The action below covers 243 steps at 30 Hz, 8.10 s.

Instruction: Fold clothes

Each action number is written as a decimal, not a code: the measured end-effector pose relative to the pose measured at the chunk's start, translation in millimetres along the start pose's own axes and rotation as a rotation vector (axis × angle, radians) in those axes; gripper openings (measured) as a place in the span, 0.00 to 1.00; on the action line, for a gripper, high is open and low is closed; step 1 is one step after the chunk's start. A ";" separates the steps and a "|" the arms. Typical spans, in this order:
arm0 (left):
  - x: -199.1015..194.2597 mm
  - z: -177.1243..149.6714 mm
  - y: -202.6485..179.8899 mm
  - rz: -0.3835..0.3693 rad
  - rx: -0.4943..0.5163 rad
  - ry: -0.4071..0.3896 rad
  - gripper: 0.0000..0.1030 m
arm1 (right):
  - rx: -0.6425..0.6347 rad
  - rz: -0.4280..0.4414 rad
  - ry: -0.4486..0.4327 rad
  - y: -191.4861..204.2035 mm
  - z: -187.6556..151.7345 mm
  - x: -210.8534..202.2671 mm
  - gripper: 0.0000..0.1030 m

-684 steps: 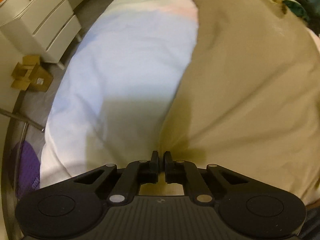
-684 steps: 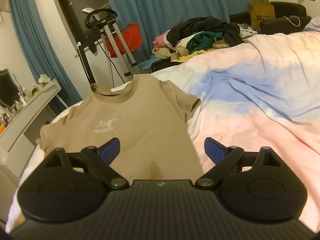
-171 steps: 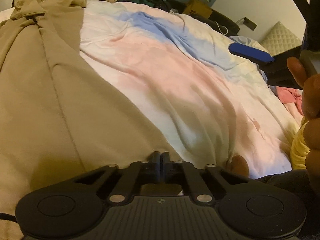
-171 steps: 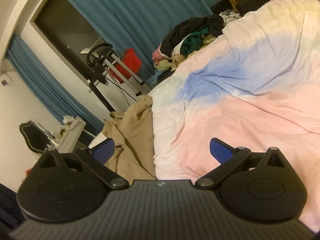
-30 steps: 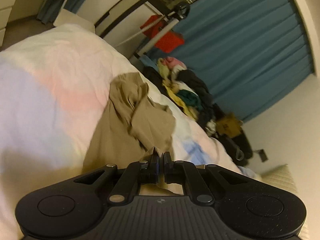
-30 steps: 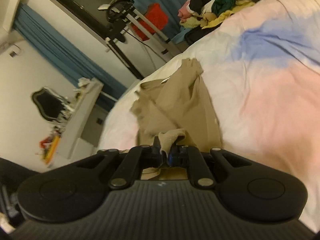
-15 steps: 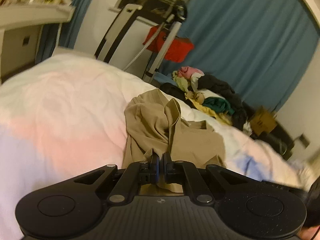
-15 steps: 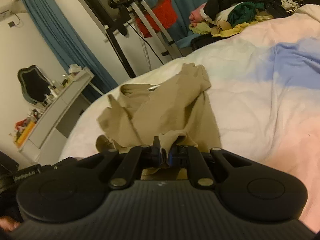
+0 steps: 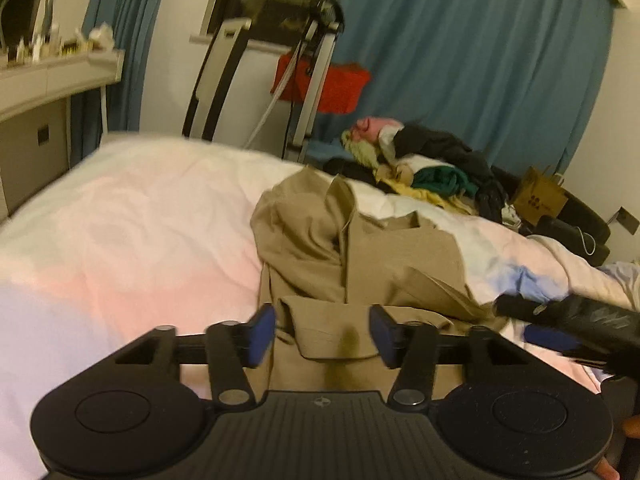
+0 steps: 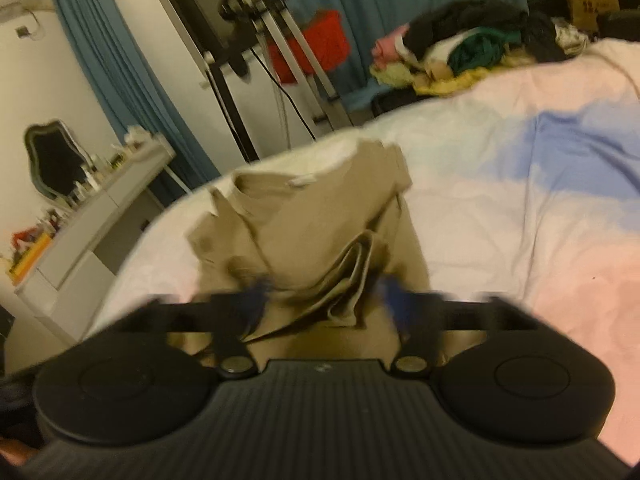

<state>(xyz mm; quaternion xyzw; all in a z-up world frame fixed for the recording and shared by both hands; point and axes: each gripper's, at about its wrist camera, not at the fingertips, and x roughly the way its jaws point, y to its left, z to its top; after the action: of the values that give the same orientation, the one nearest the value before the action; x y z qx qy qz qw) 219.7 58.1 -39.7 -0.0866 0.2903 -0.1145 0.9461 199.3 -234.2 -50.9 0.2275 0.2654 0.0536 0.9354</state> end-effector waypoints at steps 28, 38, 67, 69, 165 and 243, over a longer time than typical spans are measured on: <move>-27.7 -99.7 65.8 -0.145 -0.775 0.359 0.34 | 0.721 0.141 0.270 -48.7 -106.7 -38.2 0.59; -46.8 -88.1 63.8 -0.249 -0.753 0.187 0.12 | 0.749 0.009 0.097 -64.6 -102.7 -60.3 0.14; -213.3 -67.5 -6.7 -0.290 -0.496 0.014 0.10 | 0.520 0.127 -0.131 -13.5 -82.6 -220.7 0.10; -185.1 -39.1 -7.5 -0.260 -0.507 0.025 0.10 | 0.528 0.116 -0.117 -11.0 -52.7 -195.2 0.10; -14.6 -78.0 47.8 -0.199 -0.763 0.215 0.21 | 0.768 0.036 0.066 -72.0 -99.5 -45.3 0.47; -49.6 56.8 -280.4 -0.396 0.212 0.110 0.99 | 0.219 -0.344 -0.127 -114.6 69.1 -246.8 0.85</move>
<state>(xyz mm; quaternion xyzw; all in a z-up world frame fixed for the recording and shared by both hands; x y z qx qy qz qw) 165.5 -191.9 97.5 -0.0356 0.3050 -0.3325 0.8917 22.2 -418.2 65.8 0.2820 0.2450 -0.1507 0.9153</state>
